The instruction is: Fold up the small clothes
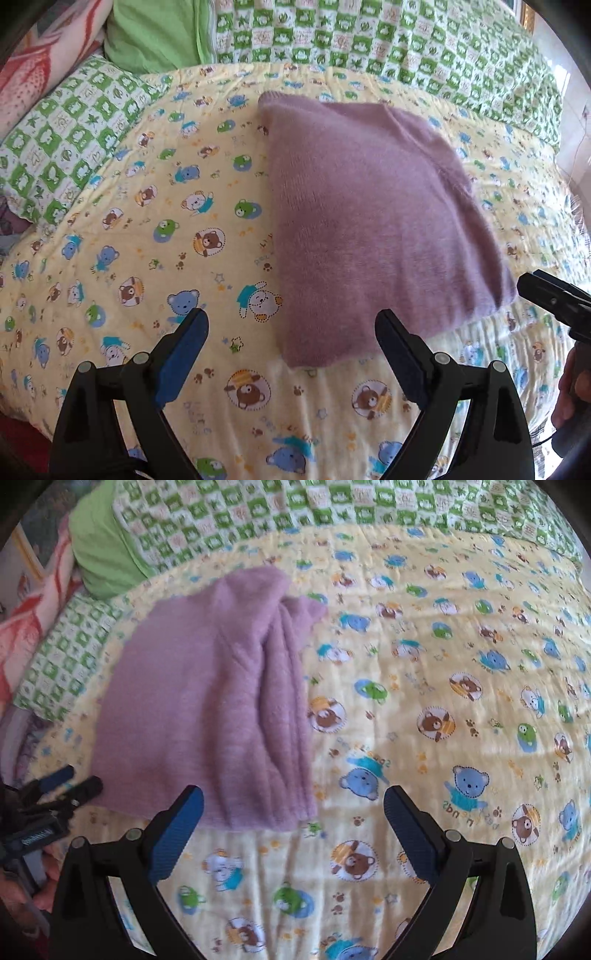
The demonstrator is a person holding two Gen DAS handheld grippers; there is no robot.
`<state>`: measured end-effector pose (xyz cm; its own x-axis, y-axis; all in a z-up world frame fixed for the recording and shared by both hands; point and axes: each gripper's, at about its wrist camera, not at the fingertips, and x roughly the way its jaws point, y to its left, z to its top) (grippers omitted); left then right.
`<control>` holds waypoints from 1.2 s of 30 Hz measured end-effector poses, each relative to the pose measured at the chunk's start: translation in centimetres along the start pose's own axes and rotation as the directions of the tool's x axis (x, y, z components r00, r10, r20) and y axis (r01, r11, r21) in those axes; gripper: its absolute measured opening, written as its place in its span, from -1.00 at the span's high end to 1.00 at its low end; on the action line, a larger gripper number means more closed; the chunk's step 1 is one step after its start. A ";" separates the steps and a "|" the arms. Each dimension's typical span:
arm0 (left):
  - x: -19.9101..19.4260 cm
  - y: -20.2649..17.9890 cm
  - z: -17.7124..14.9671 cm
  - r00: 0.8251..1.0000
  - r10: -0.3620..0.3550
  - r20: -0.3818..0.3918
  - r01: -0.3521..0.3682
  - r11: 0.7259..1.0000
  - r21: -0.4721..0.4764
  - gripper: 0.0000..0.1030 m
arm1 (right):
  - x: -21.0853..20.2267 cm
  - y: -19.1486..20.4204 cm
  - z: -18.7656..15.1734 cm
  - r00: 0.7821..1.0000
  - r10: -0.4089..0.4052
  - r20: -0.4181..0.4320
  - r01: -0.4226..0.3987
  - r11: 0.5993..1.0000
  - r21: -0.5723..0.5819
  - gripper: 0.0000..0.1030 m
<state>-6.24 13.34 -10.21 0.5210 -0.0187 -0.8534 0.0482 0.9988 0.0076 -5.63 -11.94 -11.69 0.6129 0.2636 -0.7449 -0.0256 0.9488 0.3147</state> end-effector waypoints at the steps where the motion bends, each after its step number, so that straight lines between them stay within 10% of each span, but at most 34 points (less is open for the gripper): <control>1: -0.4 -0.1 -0.1 1.000 0.003 0.009 -0.003 1.000 0.003 -0.80 | -0.5 0.5 0.0 1.000 0.021 0.016 -0.021 1.000 -0.009 -0.90; 11: -3.9 0.0 -2.4 0.987 0.064 0.147 -0.063 0.998 -0.007 -0.84 | -3.0 4.2 -2.6 0.969 0.212 0.126 -0.192 0.969 -0.153 -0.90; 36: -2.1 -1.4 -1.9 0.985 0.059 0.160 -0.067 0.997 0.044 -0.87 | -1.7 4.7 -2.7 0.988 0.074 0.135 -0.034 0.960 -0.279 -0.92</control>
<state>-9.00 12.02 -9.44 0.6526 0.0332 -0.7569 0.0510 0.9949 0.0876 -8.89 -7.41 -10.53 0.7104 0.3075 -0.6330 -0.2659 0.9501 0.1631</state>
